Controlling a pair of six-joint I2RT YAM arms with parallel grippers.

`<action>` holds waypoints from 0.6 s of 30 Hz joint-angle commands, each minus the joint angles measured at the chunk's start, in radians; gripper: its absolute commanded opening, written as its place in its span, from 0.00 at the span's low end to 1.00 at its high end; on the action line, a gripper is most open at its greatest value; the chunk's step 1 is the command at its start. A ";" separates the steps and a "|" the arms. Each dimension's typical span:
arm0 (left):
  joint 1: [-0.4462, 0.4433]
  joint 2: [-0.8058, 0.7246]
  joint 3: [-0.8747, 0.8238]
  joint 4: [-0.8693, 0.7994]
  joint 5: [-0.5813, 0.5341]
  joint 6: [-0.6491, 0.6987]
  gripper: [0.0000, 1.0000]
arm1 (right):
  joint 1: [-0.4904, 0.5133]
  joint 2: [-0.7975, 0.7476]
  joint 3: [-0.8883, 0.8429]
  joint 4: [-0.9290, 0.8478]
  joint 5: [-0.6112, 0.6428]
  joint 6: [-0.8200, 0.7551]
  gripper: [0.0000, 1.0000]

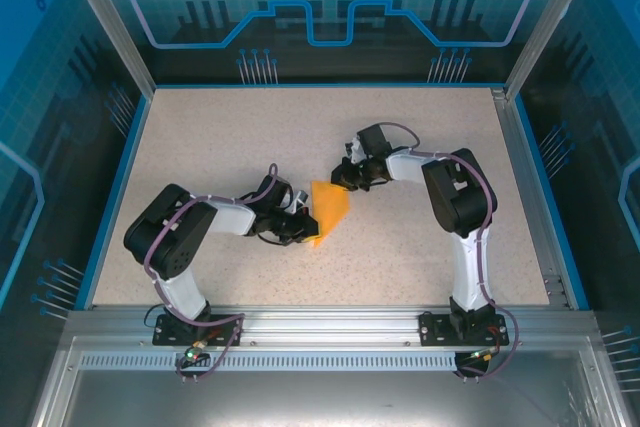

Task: Fold a paper plane with a square sheet of paper (pick it up from the middle)
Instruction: Fourth fold the wing at the center of the table.

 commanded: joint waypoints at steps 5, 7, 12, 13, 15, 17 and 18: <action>0.001 0.041 -0.099 -0.348 -0.126 0.048 0.00 | -0.039 0.009 0.045 -0.028 0.146 -0.034 0.11; 0.000 0.034 -0.100 -0.349 -0.130 0.052 0.00 | -0.040 -0.013 0.049 -0.035 0.137 -0.044 0.11; 0.000 0.012 -0.096 -0.372 -0.130 0.065 0.00 | -0.038 -0.110 0.020 -0.044 0.114 -0.065 0.12; 0.001 0.006 -0.096 -0.374 -0.131 0.070 0.00 | -0.036 -0.136 0.004 -0.040 0.105 -0.070 0.12; 0.001 0.006 -0.087 -0.387 -0.131 0.079 0.00 | -0.028 -0.184 -0.037 -0.028 0.098 -0.075 0.13; 0.001 0.005 -0.077 -0.391 -0.127 0.080 0.00 | -0.017 -0.223 -0.073 -0.018 0.084 -0.075 0.13; 0.001 0.004 -0.073 -0.389 -0.125 0.079 0.00 | -0.008 -0.241 -0.096 0.001 0.075 -0.074 0.13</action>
